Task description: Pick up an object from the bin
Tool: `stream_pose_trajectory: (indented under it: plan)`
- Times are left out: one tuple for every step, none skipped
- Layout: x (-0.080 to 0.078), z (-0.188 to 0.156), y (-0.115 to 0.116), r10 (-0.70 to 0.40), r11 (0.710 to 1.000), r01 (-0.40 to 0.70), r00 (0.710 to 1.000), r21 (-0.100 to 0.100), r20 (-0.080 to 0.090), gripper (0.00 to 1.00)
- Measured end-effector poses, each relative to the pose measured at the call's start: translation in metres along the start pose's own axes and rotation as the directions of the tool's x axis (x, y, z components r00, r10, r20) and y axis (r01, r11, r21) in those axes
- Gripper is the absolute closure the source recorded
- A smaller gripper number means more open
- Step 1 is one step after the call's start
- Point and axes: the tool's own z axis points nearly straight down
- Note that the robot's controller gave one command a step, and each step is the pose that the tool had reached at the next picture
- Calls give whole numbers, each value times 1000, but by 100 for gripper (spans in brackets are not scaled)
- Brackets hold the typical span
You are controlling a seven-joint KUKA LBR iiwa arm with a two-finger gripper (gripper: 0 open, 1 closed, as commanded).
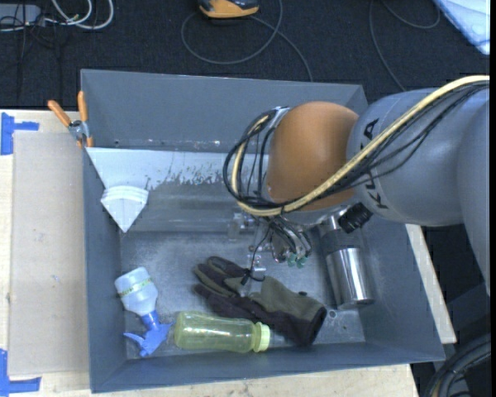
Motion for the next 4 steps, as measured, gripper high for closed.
stream_pose_trajectory:
  plan:
    - [-2,-4,0,2,1000,-2,1000,-1,8,0]
    - [9,30,8,76,997,-76,997,-1,9,0]
    - [8,53,10,37,999,-37,999,1,0,0]
    - [-9,88,17,-560,829,560,829,4,8,100]
